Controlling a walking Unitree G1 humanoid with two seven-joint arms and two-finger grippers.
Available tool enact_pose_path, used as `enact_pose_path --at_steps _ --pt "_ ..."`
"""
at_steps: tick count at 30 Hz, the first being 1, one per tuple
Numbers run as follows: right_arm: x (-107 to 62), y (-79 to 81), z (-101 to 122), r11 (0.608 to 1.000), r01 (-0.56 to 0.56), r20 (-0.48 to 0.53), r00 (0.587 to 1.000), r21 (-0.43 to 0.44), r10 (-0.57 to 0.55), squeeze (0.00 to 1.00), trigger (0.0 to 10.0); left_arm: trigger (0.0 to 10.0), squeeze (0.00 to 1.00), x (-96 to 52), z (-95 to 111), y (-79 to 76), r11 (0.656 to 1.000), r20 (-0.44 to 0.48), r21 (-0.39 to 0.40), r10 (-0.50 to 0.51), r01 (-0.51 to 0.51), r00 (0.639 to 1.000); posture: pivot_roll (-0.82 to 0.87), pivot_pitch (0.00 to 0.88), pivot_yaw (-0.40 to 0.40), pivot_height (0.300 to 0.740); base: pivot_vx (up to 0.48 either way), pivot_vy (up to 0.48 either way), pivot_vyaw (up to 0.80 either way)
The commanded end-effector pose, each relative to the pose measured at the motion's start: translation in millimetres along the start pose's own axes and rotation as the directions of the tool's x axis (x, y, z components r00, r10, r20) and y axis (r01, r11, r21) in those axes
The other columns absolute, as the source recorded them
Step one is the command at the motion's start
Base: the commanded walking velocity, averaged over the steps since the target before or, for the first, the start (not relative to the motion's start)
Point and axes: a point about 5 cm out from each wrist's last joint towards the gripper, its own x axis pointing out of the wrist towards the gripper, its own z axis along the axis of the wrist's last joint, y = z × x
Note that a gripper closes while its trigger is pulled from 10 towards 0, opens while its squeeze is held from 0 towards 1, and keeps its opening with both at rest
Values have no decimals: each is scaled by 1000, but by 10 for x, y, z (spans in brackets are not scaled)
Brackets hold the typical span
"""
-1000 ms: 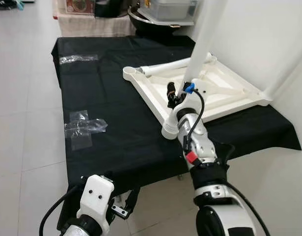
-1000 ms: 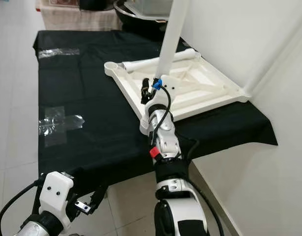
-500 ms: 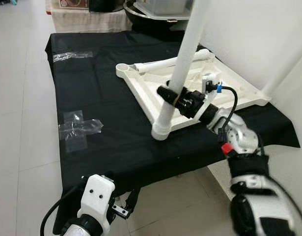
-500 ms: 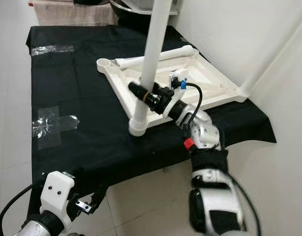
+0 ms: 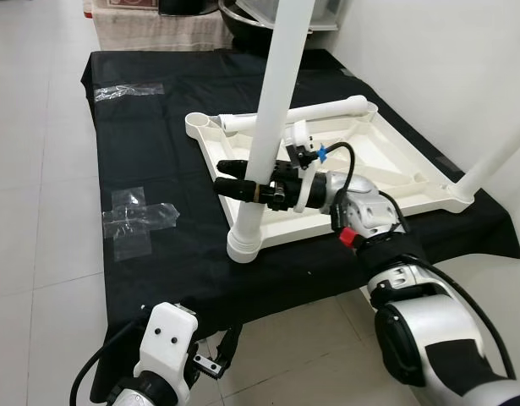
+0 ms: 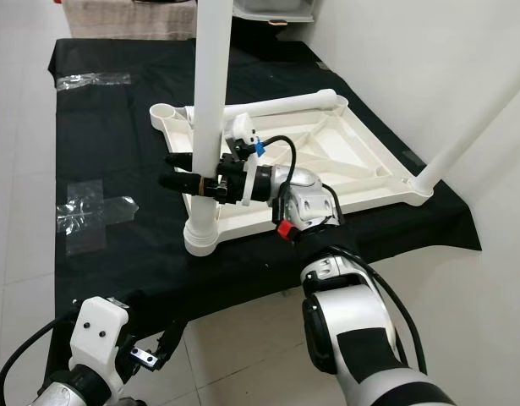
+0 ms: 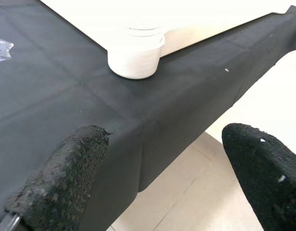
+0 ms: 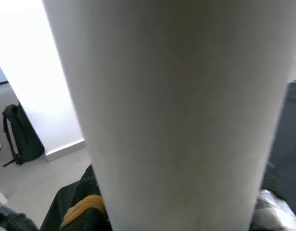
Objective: Building children table
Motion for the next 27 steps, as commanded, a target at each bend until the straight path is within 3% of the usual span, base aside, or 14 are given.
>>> enact_pose_path --at_steps 1,6,8,9,11,12,14,16,18,21,22,23,24,27 --pt "38 -43 15 996 85 29 996 1 -85 0 0 10000 0 -12 -15 -33 1000 -12 -12 -9 9 1000 188 116 -179 740 0 0 0" --pt "-43 -211 10 907 421 72 904 3 -420 0 0 10000 0 -9 -21 -40 1000 -12 -13 -11 11 1000 185 109 -177 740 0 0 0" --pt "-219 -352 -25 707 707 50 705 23 -707 0 0 10000 0 -6 -24 -32 1000 -13 -12 -14 14 1000 172 110 -167 740 0 0 0" --pt "-219 -352 -25 707 707 50 705 23 -707 0 0 10000 0 -6 -24 -32 1000 -13 -12 -14 14 1000 172 110 -167 740 0 0 0" --pt "-474 -436 -117 377 926 -11 378 24 -926 0 0 10000 0 -1 -25 -25 1000 -13 -10 -18 18 1000 163 109 -160 740 0 0 0" --pt "-474 -436 -117 377 926 -11 378 24 -926 0 0 10000 0 -1 -25 -25 1000 -13 -10 -18 18 1000 163 109 -160 740 0 0 0" --pt "-657 -415 -190 129 992 -44 129 0 -991 0 0 10000 0 8 -25 -22 1000 -13 -9 -22 22 1000 161 109 -161 740 0 0 0" --pt "-657 -415 -190 129 992 -44 129 0 -991 0 0 10000 0 8 -25 -22 1000 -13 -9 -22 22 1000 161 109 -161 740 0 0 0" --pt "-676 -298 -268 -19 1000 -62 -18 19 -998 0 0 10000 0 17 -24 -21 1000 -12 -7 -23 22 1000 169 107 -163 740 0 0 0" --pt "-580 -232 -316 -40 997 -71 -35 73 -997 0 0 10000 0 19 -25 -19 1000 -12 -5 -22 22 1000 171 110 -164 740 0 0 0" --pt "-453 -193 -329 -12 994 -61 -5 110 -998 0 10000 10000 0 19 -25 -17 1000 -12 -4 -21 21 1000 171 111 -163 740 0 0 0" --pt "-453 -193 -329 -12 994 -61 -5 110 -998 0 10000 10000 0 19 -25 -17 1000 -12 -4 -21 21 1000 171 111 -163 740 0 0 0" --pt "-305 -168 -304 61 986 -24 66 157 -998 1000 10000 10000 0 20 -26 -16 1000 -13 -3 -20 20 1000 170 112 -162 740 0 0 0" --pt "-221 -155 -268 109 978 20 108 179 -994 1000 10000 10000 0 20 -27 -15 1000 -14 -3 -21 21 1000 167 111 -161 740 0 0 0"
